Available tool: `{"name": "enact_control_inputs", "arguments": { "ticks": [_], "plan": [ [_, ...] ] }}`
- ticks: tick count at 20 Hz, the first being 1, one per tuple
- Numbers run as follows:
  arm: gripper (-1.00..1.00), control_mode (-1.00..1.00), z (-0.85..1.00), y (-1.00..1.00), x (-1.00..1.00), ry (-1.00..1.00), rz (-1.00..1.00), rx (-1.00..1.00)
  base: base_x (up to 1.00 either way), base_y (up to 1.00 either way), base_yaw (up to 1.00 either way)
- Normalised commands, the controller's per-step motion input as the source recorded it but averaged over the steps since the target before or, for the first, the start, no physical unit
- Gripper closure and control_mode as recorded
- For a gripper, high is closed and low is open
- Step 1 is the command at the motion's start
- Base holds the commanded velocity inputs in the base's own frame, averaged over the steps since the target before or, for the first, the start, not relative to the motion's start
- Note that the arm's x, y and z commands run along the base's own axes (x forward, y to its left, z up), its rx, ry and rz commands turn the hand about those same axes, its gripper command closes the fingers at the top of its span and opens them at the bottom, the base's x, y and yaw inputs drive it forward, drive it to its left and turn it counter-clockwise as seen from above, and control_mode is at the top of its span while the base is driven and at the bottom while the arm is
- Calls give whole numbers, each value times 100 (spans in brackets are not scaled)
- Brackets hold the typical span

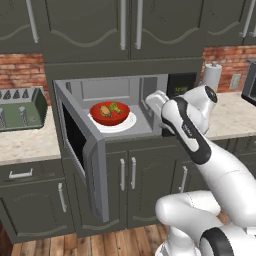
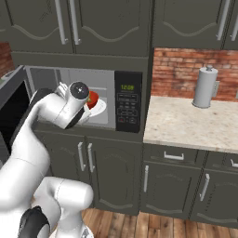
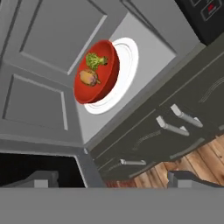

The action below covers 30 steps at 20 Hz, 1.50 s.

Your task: The microwave is finished heating the chicken drumstick and broccoli. Take the bowl containing the food and place it on the dining counter.

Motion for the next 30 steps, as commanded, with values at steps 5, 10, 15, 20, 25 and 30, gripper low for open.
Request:
{"name": "enact_control_inputs", "arguments": {
  "ticks": [5, 10, 15, 20, 25, 30],
  "plan": [
    [-100, -100, -1, 0, 32, 15, -4, 2, 0, 0, 0],
    [-100, -100, -31, 5, 55, 4, 0, 0, 0, 0, 0],
    [-100, -100, -35, 15, 68, 8, 0, 0, 0, 0, 0],
    [-100, -100, -31, 13, 68, 9, 0, -2, 0, 0, 0],
    [-100, -100, -33, 21, 75, 7, 0, -6, 0, 0, 0],
    [-100, -100, -37, 33, 79, 7, 0, -9, 0, 0, 0]
  ]
}}
